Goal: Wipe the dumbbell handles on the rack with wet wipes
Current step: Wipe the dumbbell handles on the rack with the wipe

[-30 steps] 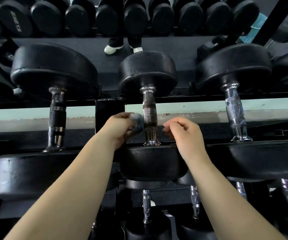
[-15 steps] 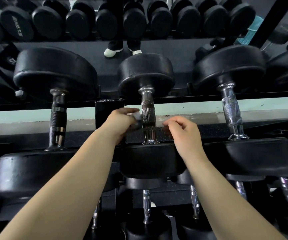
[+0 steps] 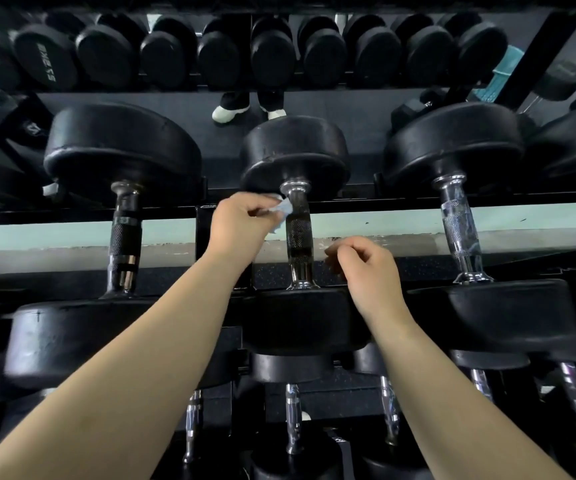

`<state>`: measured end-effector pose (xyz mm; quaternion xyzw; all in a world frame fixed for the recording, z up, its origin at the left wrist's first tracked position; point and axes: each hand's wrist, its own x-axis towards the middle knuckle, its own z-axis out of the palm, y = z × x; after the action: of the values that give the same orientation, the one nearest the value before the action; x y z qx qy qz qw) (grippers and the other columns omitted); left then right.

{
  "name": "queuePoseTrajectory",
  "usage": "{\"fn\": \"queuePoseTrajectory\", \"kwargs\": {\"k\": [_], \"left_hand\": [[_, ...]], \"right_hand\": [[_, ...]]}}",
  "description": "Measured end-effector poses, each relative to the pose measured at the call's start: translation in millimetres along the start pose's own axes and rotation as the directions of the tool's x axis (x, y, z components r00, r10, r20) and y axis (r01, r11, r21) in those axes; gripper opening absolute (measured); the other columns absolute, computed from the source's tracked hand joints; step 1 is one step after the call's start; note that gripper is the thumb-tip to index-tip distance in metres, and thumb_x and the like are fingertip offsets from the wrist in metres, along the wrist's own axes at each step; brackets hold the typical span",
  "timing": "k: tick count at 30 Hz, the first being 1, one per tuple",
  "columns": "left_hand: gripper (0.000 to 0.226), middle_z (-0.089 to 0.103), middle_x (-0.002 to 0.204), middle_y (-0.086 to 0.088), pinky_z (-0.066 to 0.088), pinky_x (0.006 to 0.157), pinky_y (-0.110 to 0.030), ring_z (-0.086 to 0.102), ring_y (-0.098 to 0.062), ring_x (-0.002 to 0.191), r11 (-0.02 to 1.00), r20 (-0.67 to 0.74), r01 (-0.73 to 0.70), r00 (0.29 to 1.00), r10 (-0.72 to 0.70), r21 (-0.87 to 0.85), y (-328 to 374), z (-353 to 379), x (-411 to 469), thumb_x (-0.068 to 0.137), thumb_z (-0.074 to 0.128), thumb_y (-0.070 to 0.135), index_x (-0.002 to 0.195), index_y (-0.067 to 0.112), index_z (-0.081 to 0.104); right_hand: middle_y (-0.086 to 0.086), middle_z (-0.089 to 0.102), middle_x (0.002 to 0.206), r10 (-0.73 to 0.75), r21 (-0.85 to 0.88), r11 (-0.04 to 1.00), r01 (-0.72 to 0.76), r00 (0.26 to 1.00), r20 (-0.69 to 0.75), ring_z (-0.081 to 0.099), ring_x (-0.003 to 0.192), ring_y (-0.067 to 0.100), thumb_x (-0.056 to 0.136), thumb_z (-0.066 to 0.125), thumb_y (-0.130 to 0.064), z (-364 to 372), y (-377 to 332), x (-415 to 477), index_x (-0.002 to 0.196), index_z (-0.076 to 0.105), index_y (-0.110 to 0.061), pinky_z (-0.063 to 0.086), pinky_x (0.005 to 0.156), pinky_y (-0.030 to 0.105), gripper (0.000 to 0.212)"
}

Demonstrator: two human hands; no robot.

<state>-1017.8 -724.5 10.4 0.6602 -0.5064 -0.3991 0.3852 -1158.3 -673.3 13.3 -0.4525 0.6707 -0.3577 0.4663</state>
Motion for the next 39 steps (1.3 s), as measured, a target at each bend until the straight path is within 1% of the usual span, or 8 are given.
{"fn": "queuePoseTrajectory", "kwargs": {"k": [4,7,15,22,27,31,36,39], "left_hand": [[0.006,0.059,0.069,0.014,0.040,0.059,-0.001,0.055,0.006,0.060,0.997,0.110,-0.010,0.994,0.001,0.073,-8.8,1.1,-8.0,0.081,0.067,0.014,0.086,0.015,0.070],[0.005,0.058,0.064,0.015,0.039,0.056,-0.001,0.054,0.009,0.056,0.984,0.222,-0.091,0.973,0.056,0.151,-12.1,-2.8,-19.5,0.080,0.068,0.011,0.083,0.013,0.071],[0.012,0.055,0.065,0.017,0.035,0.056,0.003,0.049,0.003,0.062,0.980,0.042,-0.082,0.996,0.076,0.179,-2.6,6.6,3.3,0.084,0.061,0.010,0.091,0.013,0.070],[0.021,0.059,0.063,0.016,0.039,0.062,-0.006,0.053,0.003,0.061,0.964,0.363,-0.151,0.930,0.063,0.218,-7.0,-10.3,-28.3,0.079,0.068,0.011,0.065,0.027,0.064],[0.024,0.062,0.065,0.007,0.052,0.068,-0.020,0.059,-0.008,0.067,0.939,0.072,0.157,0.987,-0.141,-0.305,6.2,-26.0,-38.4,0.086,0.056,0.005,0.069,0.021,0.060],[0.024,0.069,0.065,0.003,0.057,0.061,-0.022,0.066,-0.009,0.063,0.747,0.121,0.250,0.967,-0.224,-0.616,21.0,-46.3,-68.2,0.091,0.044,0.002,0.073,0.014,0.055],[0.018,0.073,0.079,-0.003,0.056,0.074,-0.027,0.069,-0.013,0.075,0.615,0.238,0.316,0.949,-0.207,-0.722,22.3,-62.1,-112.9,0.088,0.042,0.002,0.084,0.009,0.057],[0.013,0.072,0.086,-0.008,0.057,0.072,-0.025,0.069,-0.016,0.078,0.603,0.320,0.336,0.937,-0.139,-0.723,14.3,-73.9,-139.5,0.075,0.050,0.008,0.085,0.006,0.058]], "right_hand": [[0.021,0.065,0.094,-0.015,-0.014,1.000,0.015,1.000,0.009,0.052,0.073,0.016,0.087,0.045,-0.007,0.6,0.2,1.2,0.074,0.061,-0.016,0.043,0.062,0.025,0.022],[0.027,0.062,0.097,-0.022,-0.021,1.000,0.022,1.000,0.010,0.052,0.080,0.038,0.088,0.045,-0.007,-0.1,-1.5,1.4,0.078,0.063,-0.012,0.042,0.070,0.036,0.021],[0.029,0.062,0.098,-0.010,-0.001,1.000,0.010,1.000,0.003,0.053,0.094,0.038,0.088,0.044,-0.006,-0.8,-2.2,0.4,0.082,0.064,-0.005,0.039,0.076,0.036,0.021],[0.025,0.063,0.094,-0.050,-0.004,0.999,0.050,0.998,0.038,0.054,0.079,0.037,0.088,0.045,-0.007,-0.9,0.0,2.8,0.077,0.062,-0.012,0.042,0.057,0.028,0.021],[-0.001,0.059,0.076,-0.093,0.098,0.991,0.095,0.995,-0.019,0.052,0.066,0.009,0.087,0.047,-0.006,0.6,10.3,7.5,0.082,0.054,-0.025,0.040,0.056,0.007,0.021],[-0.008,0.049,0.070,-0.168,0.087,0.979,0.182,0.975,-0.148,0.047,0.057,-0.008,0.089,0.047,-0.013,2.4,11.6,-0.6,0.096,0.052,-0.021,0.038,0.056,0.004,0.012],[-0.011,0.055,0.076,-0.553,0.036,0.814,0.579,0.794,-0.253,0.051,0.073,-0.002,0.083,0.045,-0.028,5.3,0.6,-67.7,0.085,0.051,-0.031,0.041,0.069,0.007,0.008],[0.004,0.059,0.067,-0.333,0.230,0.914,0.333,0.942,-0.041,0.052,0.061,-0.003,0.076,0.057,-0.041,20.3,0.5,-116.3,0.077,0.059,-0.020,0.042,0.059,0.009,0.021]]}}
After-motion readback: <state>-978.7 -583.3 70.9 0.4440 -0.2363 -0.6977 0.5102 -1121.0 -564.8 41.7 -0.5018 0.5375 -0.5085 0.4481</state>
